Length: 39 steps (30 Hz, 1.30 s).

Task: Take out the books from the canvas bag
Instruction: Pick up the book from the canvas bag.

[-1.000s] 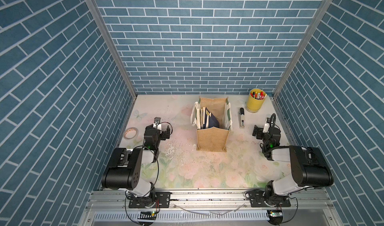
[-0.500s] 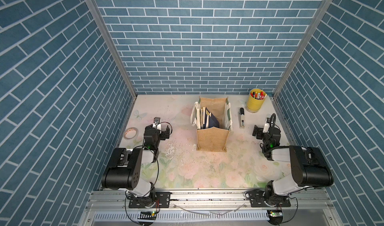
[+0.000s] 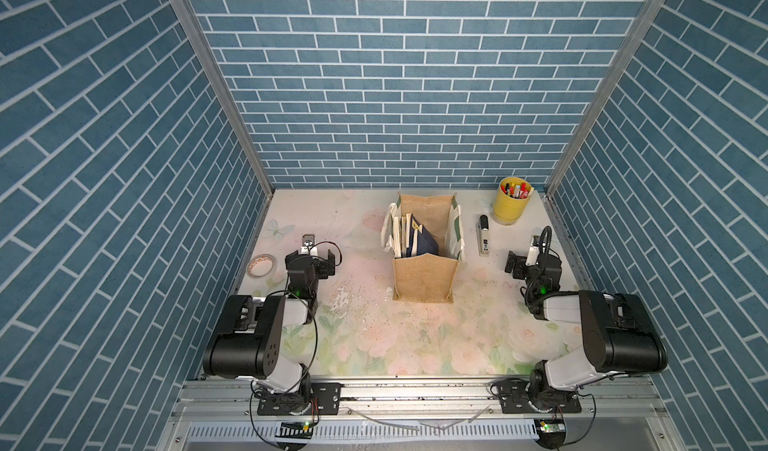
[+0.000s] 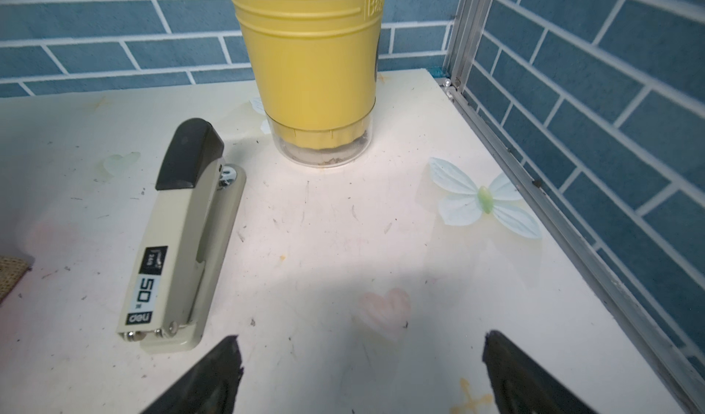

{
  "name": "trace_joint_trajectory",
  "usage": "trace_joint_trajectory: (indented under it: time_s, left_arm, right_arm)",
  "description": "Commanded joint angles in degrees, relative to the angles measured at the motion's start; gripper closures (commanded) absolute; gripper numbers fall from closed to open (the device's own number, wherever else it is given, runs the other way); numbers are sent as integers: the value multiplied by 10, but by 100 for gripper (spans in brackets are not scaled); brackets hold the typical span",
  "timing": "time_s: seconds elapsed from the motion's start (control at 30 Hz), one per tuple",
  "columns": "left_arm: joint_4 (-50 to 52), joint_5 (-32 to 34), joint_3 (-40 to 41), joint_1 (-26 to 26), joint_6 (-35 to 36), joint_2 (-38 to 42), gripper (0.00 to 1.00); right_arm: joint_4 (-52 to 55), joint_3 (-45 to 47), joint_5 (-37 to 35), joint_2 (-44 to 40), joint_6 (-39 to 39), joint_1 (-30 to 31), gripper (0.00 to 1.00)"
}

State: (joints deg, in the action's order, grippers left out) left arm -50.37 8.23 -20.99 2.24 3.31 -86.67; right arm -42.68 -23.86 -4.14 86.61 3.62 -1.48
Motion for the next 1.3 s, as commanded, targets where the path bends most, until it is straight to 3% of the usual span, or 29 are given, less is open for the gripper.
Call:
trace_joint_trajectory:
  time_s: [0.0,0.1,0.3,0.37,0.53,0.67,0.77,1.03,1.27]
  left_arm:
    - [73,72,-16,3,-23,59,0]
    - [322,104,-112,3,-95,130,0]
    - [634,-19,-291,20,-205,143,0]
    - [705,-56,-347,54,-213,139,0]
    - [835,-52,-476,187,-213,122,0]
    - [901,-61,-565,277,-221,83,0]
    - [915,-78,-603,311,-225,53,0]
    - [942,-70,-683,324,-198,-43,2]
    - [989,-72,-760,324,-217,-89,14]
  right_arm:
    - [190,-97,-41,-64,2,4,1]
    - [317,-185,-27,-93,53,7,4]
    - [506,-309,49,-111,162,25,18]
    - [559,-347,74,-113,177,46,20]
    - [671,-430,75,-117,181,118,25]
    - [718,-473,76,-119,190,183,28]
    - [747,-502,61,-114,191,229,30]
    - [785,-589,48,-57,181,305,43]
    - [904,-743,35,44,175,347,52]
